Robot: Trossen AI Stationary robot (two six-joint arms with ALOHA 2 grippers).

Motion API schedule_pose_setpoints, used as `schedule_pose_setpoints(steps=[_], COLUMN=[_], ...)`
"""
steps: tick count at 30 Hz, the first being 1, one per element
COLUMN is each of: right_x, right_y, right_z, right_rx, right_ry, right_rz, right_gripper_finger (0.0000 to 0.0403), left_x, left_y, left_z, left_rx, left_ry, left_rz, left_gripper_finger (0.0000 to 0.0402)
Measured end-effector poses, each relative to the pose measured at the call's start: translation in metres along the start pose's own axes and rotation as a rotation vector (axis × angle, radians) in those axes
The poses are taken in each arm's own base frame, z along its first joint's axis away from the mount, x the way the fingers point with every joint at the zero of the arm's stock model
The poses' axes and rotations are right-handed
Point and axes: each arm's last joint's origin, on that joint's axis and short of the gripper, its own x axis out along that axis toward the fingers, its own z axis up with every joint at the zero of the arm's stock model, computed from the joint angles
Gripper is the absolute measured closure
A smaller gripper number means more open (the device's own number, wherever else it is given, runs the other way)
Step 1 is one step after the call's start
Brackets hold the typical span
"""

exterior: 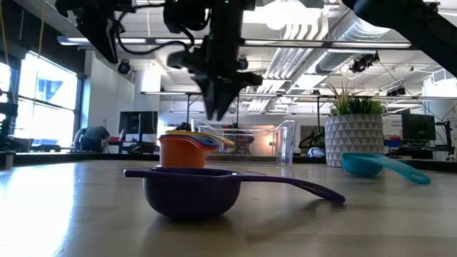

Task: Nest measuring cups in basket
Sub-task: Stack the yellow measuring cup on the top of the blue measuring cup

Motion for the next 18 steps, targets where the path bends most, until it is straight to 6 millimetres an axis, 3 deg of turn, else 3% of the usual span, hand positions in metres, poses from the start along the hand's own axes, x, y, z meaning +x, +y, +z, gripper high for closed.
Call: schedule_pose_setpoints(steps=[5,18], right_x=[0.001,0.028], right_y=[-0.005,0.0], right_z=[-0.003,-0.005], right_rx=[0.01,-0.007], right_ry=[0.013,0.082], right_rz=[-0.074,-0.086], right_gripper_finger=[0.0322,0.0322], left_x=[0.0,0.0], left_y=[0.0,0.0], left_z=[0.0,0.0], left_rx=[0.009,0.01], left_ry=[0.0,0.005], left_rz=[0.0,-0.004], left_gripper_finger=[0.033,0.033])
